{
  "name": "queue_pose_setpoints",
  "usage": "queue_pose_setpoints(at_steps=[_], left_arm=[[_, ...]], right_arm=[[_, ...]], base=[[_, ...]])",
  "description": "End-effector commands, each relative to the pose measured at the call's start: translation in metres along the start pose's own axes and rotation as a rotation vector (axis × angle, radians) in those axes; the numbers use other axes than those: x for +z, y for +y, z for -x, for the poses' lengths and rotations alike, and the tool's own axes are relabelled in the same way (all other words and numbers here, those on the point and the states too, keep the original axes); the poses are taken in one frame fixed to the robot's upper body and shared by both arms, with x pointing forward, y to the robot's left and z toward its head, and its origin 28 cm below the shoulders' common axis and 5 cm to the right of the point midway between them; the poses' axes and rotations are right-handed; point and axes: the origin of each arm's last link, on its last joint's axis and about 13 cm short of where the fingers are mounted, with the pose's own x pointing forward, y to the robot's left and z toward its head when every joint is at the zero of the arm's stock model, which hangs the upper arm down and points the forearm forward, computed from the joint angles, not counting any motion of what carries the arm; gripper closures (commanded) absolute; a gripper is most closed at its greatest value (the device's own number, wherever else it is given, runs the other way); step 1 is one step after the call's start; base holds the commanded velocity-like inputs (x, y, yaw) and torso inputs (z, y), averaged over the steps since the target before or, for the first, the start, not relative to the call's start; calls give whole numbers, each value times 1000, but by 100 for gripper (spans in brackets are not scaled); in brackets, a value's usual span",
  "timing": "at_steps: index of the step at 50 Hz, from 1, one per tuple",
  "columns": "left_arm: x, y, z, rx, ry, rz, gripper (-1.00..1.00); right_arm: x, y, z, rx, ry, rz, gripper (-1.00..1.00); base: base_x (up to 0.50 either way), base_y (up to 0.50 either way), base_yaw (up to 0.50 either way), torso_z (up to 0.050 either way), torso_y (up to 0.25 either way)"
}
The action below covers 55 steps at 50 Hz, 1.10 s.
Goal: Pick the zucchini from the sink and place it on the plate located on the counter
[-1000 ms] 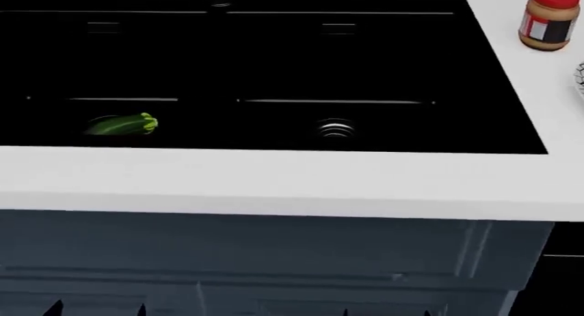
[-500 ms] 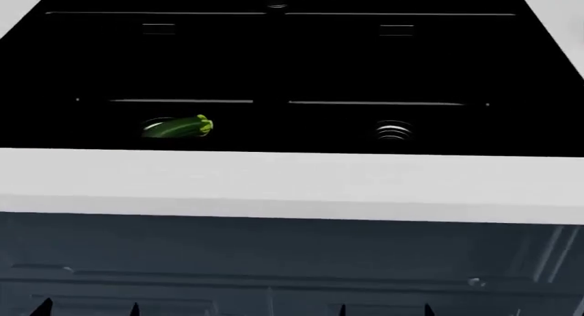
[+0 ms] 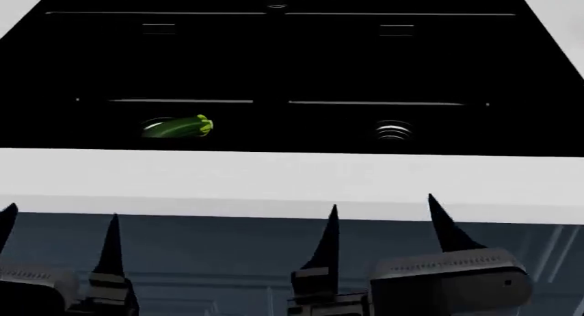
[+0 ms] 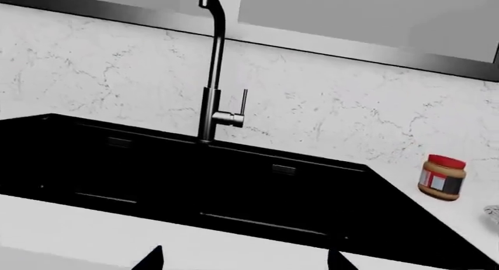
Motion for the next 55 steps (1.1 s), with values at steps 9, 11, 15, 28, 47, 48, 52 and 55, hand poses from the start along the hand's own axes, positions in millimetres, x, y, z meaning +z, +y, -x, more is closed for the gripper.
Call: queue_pose_setpoints(at_steps=[9,11,15,28,47,48,52,55], left_arm=[[67,14,-34,-48,-16,-11,-100],[69,14,-36,-46,-18,-13,-100],[77,16,-47,-51,-21,-12,-100],[94,23,-77,-71,11,15,-100],[101,24,-92,-108,45,43,-100],[101,24,-92,-108,45,43,-100],[101,24,-92,-108,45,43,-100],[101,24,-92,-108,45,43,-100]], right_arm=[[57,-17,-37,23,-36,9,-100],[59,-18,-37,29,-35,3,-100],[64,-21,-45,24,-38,14,-100],[83,-25,-73,50,-8,26,-100],[86,-32,-90,33,27,-1,-100],[86,-32,-90,33,27,-1,-100],[86,-32,-90,33,27,-1,-100],[86,-32,-90,33,27,-1,-100]], base=[[0,0,0,0,0],[0,0,0,0,0],[0,0,0,0,0],[0,0,0,0,0],[0,0,0,0,0],[0,0,0,0,0],[0,0,0,0,0],[0,0,0,0,0]])
